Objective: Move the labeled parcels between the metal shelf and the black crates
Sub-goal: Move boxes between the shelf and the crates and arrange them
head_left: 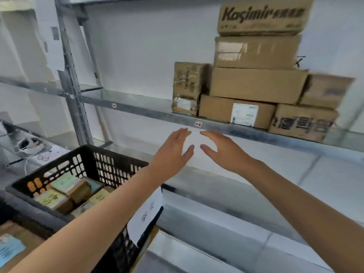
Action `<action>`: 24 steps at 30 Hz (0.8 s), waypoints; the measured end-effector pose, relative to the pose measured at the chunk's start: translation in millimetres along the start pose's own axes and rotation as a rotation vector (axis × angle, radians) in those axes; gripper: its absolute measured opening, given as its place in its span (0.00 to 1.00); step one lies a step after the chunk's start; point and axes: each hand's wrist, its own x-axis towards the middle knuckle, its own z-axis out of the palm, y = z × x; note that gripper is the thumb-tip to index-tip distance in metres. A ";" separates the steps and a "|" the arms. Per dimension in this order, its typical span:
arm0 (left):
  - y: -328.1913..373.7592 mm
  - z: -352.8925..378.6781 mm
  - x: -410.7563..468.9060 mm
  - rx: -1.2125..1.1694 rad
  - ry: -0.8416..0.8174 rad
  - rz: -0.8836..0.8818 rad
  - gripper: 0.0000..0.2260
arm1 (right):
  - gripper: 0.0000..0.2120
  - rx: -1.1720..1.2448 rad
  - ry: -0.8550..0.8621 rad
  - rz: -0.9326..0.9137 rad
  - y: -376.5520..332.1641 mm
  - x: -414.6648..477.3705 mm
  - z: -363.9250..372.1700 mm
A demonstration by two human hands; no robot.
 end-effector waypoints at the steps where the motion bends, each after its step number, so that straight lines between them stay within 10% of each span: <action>1: 14.9 5.7 6.3 -0.009 0.006 0.037 0.22 | 0.23 -0.009 0.018 0.027 7.7 -8.9 -14.7; 11: 150.8 55.3 75.4 -0.170 0.009 0.267 0.19 | 0.21 -0.028 0.234 0.109 74.2 -67.5 -141.0; 24: 256.7 107.6 172.7 -0.293 -0.008 0.146 0.25 | 0.28 -0.106 0.465 0.239 172.8 -62.2 -248.2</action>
